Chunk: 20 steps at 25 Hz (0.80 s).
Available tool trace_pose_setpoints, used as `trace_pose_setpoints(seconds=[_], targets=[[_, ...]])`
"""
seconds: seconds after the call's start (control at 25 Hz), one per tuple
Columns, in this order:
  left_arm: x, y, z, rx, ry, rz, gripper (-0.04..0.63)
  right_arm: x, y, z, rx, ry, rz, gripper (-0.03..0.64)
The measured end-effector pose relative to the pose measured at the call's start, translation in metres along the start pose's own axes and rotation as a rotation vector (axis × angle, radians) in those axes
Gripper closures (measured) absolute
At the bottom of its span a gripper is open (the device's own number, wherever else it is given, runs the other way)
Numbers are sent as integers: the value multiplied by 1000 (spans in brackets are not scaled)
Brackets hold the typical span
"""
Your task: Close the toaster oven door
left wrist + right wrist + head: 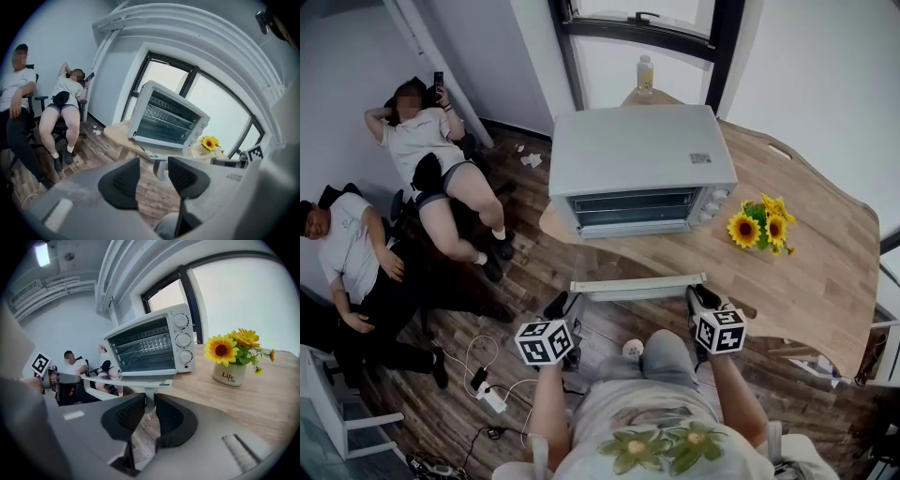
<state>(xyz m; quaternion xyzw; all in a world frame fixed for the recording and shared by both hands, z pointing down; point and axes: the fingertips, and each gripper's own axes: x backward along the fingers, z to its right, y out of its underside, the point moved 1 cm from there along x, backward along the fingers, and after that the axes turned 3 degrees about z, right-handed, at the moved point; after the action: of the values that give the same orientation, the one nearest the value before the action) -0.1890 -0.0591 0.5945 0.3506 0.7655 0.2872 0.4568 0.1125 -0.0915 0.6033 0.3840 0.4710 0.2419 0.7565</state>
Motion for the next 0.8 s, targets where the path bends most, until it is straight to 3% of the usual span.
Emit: trace_pose_setpoints(seconds=[0.8], targets=[[-21,-10,26,-53,29,-25,396,5,-23,-4,7,0,37,541]])
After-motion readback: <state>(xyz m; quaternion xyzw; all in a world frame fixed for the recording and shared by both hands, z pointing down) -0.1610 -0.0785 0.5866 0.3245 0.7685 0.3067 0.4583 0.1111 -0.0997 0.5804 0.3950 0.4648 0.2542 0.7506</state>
